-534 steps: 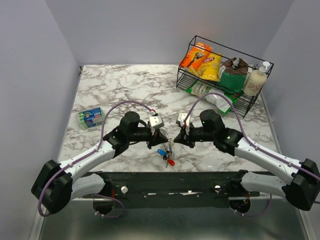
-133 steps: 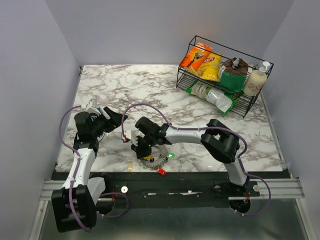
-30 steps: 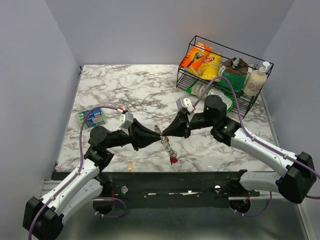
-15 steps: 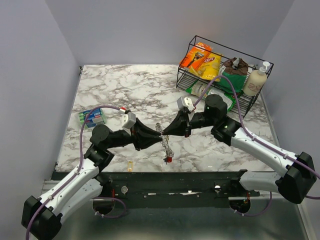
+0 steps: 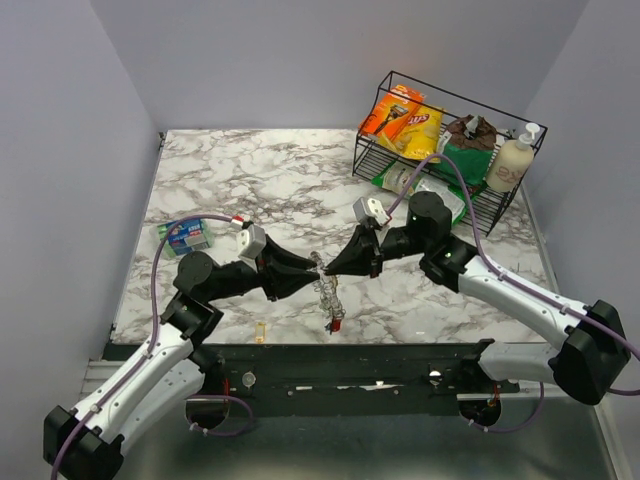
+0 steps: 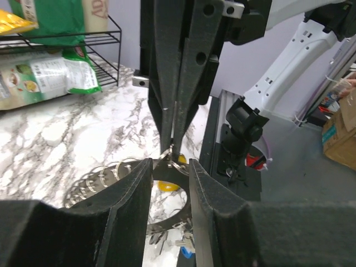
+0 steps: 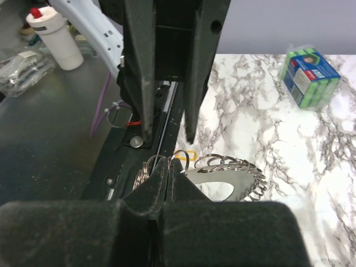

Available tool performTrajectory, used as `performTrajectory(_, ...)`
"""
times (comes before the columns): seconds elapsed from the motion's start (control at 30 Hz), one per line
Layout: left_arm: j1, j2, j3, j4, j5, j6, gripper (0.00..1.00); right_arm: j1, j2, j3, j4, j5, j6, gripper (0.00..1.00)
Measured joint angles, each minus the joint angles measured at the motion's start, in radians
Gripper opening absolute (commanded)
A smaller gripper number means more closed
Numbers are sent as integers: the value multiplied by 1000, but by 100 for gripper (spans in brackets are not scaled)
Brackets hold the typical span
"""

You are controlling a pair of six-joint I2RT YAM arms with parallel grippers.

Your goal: Put the keys on the keyring

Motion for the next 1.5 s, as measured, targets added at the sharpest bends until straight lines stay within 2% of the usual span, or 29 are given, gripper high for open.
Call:
performTrajectory(0.2,43,-20,39,-53,3,40,49,-27,13,-6,30,-111,11,2)
performTrajectory(0.37,47,21,104,-105,68,101,53,-29,13,-5,21,-200,9,2)
performTrajectory(0.67,34,137,203,-192,193,183,47,-29,21,8,-16,-268,-2,2)
performTrajectory(1.1,-48,170,253,-330,207,277,45,-29,21,11,-17,-271,-2,1)
performTrajectory(1.33,-81,184,254,-365,196,295,36,-29,21,14,-21,-271,-2,1)
performTrajectory(1.5,-88,184,256,-383,177,307,25,-29,21,14,-30,-271,-2,1)
